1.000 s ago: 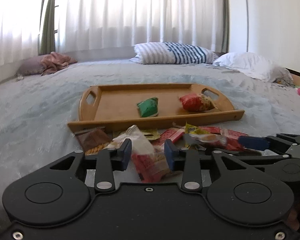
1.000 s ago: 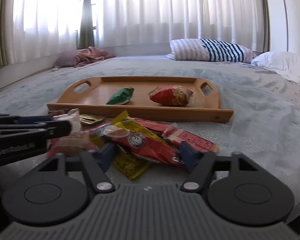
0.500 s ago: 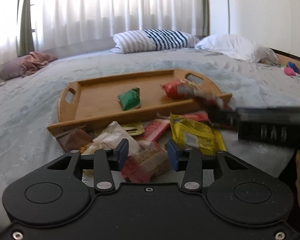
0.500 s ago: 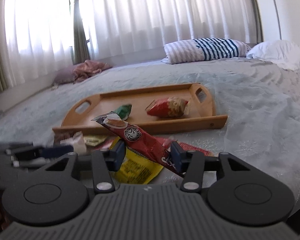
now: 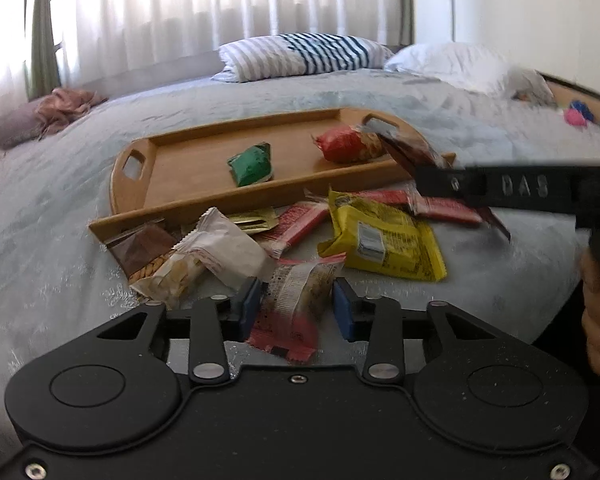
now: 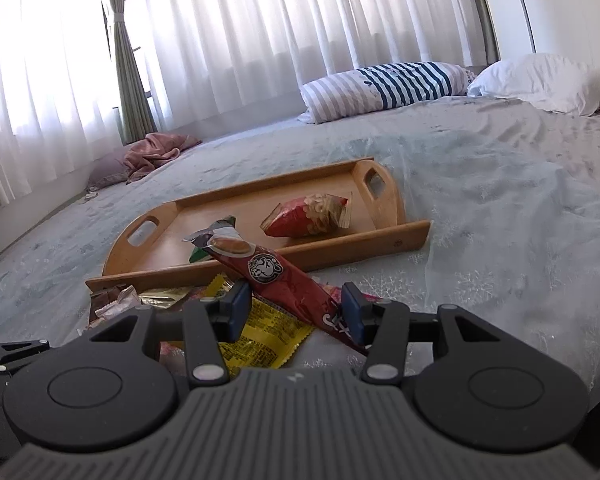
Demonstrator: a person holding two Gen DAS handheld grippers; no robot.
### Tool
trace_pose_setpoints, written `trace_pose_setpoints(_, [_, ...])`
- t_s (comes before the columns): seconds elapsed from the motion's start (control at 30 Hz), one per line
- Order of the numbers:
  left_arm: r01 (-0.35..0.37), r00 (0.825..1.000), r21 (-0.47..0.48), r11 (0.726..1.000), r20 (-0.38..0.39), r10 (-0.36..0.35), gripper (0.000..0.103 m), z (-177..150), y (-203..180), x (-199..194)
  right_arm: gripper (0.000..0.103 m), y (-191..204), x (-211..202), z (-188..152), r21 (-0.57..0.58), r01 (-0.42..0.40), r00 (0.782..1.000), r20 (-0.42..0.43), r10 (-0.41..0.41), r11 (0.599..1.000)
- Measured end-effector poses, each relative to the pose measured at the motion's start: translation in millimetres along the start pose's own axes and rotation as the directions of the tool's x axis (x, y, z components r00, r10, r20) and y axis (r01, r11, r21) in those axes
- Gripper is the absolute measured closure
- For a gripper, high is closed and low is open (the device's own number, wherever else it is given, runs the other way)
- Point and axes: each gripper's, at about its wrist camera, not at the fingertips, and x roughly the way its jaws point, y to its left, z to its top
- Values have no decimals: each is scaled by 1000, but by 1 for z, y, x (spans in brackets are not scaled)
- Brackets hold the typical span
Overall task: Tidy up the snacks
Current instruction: 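Grasp the red-and-white wafer packet with the left tool while the right tool grasps the red MXP bar, then place the wafer packet and MXP bar on the tray with both tools, then open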
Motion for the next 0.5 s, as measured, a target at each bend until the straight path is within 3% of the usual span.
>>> trace_pose_setpoints(0.17, [11,1000,-103,995,19,-9,77,9,8,-4,50,1,-3,2,-17,13,1000,18,-13,1000])
trace_pose_setpoints(0.5, [-10,994,-92,996,111,20,77,37,6,-19,50,1,-2,12,-55,35,998,57,-32,998])
